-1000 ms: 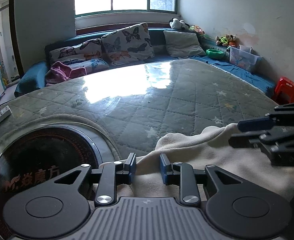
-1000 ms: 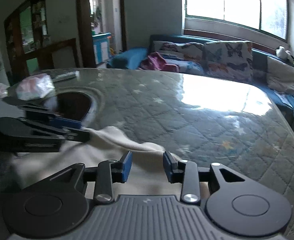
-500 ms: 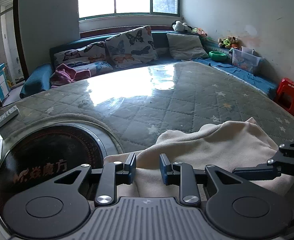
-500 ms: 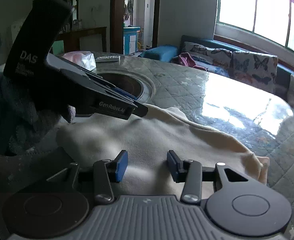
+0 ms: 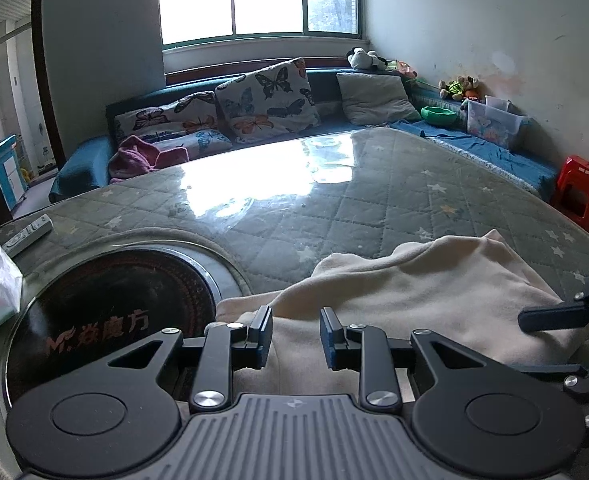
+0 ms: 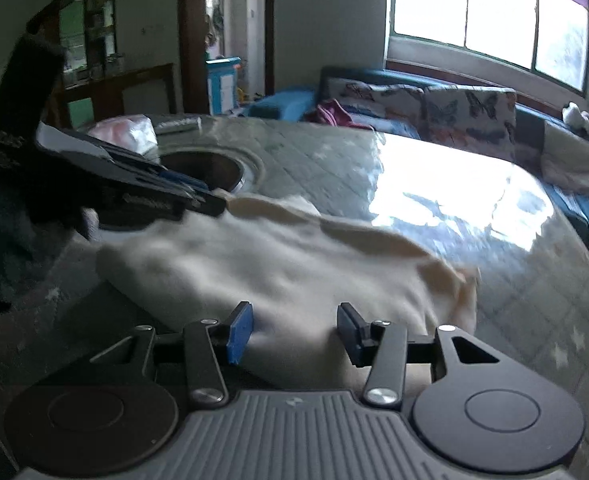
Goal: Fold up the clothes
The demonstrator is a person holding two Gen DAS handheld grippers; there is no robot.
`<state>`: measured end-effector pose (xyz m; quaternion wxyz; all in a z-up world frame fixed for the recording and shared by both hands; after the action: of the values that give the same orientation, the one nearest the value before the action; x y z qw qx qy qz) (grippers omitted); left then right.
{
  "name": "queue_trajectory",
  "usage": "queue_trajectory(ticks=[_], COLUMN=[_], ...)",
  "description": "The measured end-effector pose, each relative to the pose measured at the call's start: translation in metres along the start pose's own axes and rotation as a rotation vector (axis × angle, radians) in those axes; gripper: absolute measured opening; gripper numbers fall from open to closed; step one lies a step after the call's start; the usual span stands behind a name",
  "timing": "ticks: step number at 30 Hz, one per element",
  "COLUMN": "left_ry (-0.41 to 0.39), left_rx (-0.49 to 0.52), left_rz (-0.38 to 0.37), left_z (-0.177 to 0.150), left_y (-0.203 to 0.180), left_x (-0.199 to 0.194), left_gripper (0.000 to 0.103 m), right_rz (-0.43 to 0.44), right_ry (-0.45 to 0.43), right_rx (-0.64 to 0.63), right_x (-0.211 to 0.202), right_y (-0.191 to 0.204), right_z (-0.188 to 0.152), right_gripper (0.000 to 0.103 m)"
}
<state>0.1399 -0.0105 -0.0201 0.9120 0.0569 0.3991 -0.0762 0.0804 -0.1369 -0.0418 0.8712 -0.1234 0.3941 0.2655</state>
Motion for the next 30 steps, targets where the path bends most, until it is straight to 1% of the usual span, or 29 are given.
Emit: queue_trajectory(ticks=[7, 12, 14, 17, 19, 22, 25, 27, 30], left_ry=[-0.003, 0.004, 0.008, 0.018, 0.025, 0.038, 0.049, 0.054, 0.059], left_rx=[-0.002, -0.021, -0.032, -0.047, -0.060, -0.078, -0.087, -0.095, -0.105], left_rz=[0.019, 0.033, 0.040, 0.058, 0.068, 0.081, 0.091, 0.099, 0.100], left_z=[-0.010, -0.019, -0.022, -0.026, -0.029, -0.034, -0.037, -0.039, -0.041], left_y=[-0.002, 0.001, 0.003, 0.004, 0.006, 0.008, 0.009, 0.009, 0.010], left_x=[-0.010, -0.016, -0.018, -0.020, -0.020, -0.020, -0.020, -0.019, -0.019], left_gripper=[0.033, 0.035, 0.038, 0.038, 0.038, 0.043, 0.044, 0.047, 0.047], right_rz=[-0.019, -0.028, -0.029, -0.027, -0.028, -0.029, -0.028, -0.031, -0.032], right_ry=[-0.039, 0.000, -0.010, -0.020, -0.010, 0.002, 0.000, -0.004, -0.002], right_rx=[0.037, 0.051, 0.057, 0.073, 0.074, 0.078, 0.083, 0.079, 0.079], right_x=[-0.014, -0.004, -0.008, -0.011, -0.008, -0.004, -0.005, -0.006, -0.007], right_y=[-0.010, -0.013, -0.013, -0.016, -0.017, -0.018, -0.018, -0.018, -0.018], right_z=[0.004, -0.005, -0.004, -0.003, -0.006, -0.009, -0.009, -0.008, -0.008], right_gripper=[0.047, 0.047, 0.048, 0.049, 0.049, 0.051, 0.051, 0.052, 0.052])
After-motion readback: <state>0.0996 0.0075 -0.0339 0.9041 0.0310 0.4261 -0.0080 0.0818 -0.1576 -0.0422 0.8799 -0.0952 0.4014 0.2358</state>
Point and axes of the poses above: each gripper's, at about its wrist camera, not at the fingertips, and x roughly the way its jaws point, y to its left, z to its top, the point moved 9 cm from there along x, roughly the way its jaws point, and after that the axes turned 10 degrees about y, right-handed, at the moved point
